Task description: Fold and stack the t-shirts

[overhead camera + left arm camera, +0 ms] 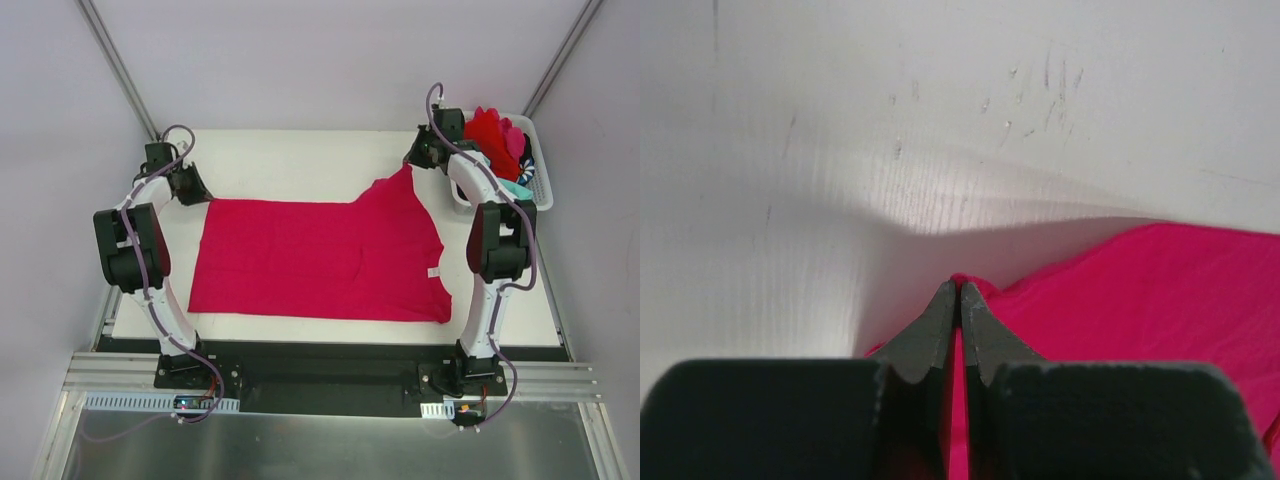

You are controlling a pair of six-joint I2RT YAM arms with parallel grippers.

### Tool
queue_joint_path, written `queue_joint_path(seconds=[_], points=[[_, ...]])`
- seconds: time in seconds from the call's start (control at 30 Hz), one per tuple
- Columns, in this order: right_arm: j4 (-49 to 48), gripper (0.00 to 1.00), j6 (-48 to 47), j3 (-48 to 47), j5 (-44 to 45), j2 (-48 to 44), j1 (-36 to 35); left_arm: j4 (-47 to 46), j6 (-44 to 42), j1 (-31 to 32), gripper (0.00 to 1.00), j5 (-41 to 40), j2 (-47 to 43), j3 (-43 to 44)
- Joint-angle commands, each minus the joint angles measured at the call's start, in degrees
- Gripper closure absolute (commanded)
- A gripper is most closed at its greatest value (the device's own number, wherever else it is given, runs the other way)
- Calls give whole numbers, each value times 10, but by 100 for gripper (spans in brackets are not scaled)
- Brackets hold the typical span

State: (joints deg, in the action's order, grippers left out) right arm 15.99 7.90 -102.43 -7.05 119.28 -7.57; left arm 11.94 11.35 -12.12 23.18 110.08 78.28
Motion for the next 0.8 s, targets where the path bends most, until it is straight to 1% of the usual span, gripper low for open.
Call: queue_joint_path(seconds=[0.0,0.17,0.37,0.73,0.77], points=[[-25,99,-25,10,-25,-63,10,-37,-14,-29,100,27,-48,-17],[-24,99,-43,29,-29,-91,12,-49,-23,-38,100,43,-71,-34],[-24,99,-62,64,-42,-127,21,-54,-30,-38,100,61,-78,-45],[-24,99,-75,159,-46,-206,30,-61,-41,-38,100,42,-101,-74],[-24,99,-90,165,-44,-211,31,-64,-41,-38,100,37,-107,-78]])
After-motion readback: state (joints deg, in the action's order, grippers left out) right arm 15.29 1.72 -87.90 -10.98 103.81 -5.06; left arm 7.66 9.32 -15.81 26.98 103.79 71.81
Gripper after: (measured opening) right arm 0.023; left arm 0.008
